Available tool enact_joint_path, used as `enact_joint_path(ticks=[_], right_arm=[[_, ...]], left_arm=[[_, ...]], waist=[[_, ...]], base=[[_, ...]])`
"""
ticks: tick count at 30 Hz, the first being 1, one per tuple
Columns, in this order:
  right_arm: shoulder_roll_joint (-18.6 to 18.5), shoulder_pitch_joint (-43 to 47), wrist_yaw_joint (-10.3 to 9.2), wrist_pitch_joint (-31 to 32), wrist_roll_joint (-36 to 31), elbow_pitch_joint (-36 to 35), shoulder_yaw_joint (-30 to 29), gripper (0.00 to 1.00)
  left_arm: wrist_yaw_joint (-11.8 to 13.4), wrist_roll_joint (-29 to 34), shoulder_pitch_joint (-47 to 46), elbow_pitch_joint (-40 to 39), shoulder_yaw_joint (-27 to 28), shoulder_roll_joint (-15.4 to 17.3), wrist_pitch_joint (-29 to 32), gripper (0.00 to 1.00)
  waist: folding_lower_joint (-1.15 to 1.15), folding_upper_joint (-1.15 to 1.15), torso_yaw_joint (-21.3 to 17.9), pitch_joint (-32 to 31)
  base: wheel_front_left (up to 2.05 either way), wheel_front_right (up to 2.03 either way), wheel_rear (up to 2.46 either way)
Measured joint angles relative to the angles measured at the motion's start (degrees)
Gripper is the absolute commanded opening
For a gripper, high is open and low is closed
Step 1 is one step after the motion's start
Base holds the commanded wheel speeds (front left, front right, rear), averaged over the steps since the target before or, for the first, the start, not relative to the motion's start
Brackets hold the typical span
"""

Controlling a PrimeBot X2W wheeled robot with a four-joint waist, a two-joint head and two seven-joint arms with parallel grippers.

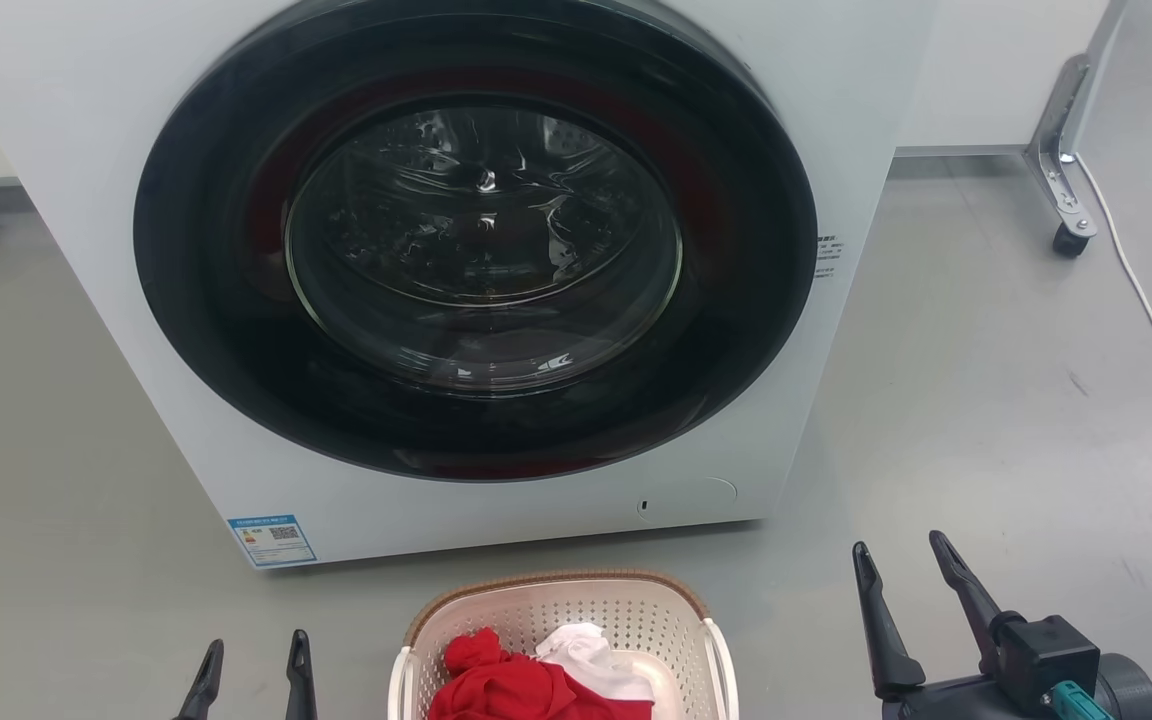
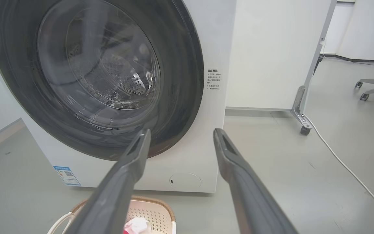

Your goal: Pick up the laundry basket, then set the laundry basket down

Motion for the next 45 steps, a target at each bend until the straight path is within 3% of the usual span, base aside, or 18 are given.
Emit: enact_joint_path(ticks=[8, 9, 20, 45], right_arm=[[0.2, 0.7, 0.0, 1.3, -0.3, -1.2, -0.4, 1.0], [0.3, 0.7, 0.0, 1.7, -0.4, -1.4, -0.5, 0.0], [1.1, 2.8, 0.44, 1.7, 1.3, 2.0, -0.8, 0.0], [2.9, 1.2, 3.82, 5.8, 22.2, 4.9, -7.5, 0.0]], left_arm=[[0.0, 0.8, 0.6, -0.9, 0.5, -0.5, 1.0, 1.0], [0.0, 1.2, 0.7, -0.9, 0.6, -0.6, 1.4, 0.0], [-0.2, 0.3, 0.9, 3.0, 0.5, -1.3, 1.8, 0.0], [-3.2, -20.5, -3.1, 7.5, 3.4, -1.8, 3.5, 0.0]], waist=[[0.0, 0.0, 0.1, 0.2], [0.0, 0.0, 0.1, 0.3], [0.01, 0.0, 0.2, 0.4], [0.01, 0.0, 0.6, 0.4]], base=[[0.0, 0.0, 0.0], [0.0, 0.0, 0.0], [0.0, 0.0, 0.0], [0.0, 0.0, 0.0]])
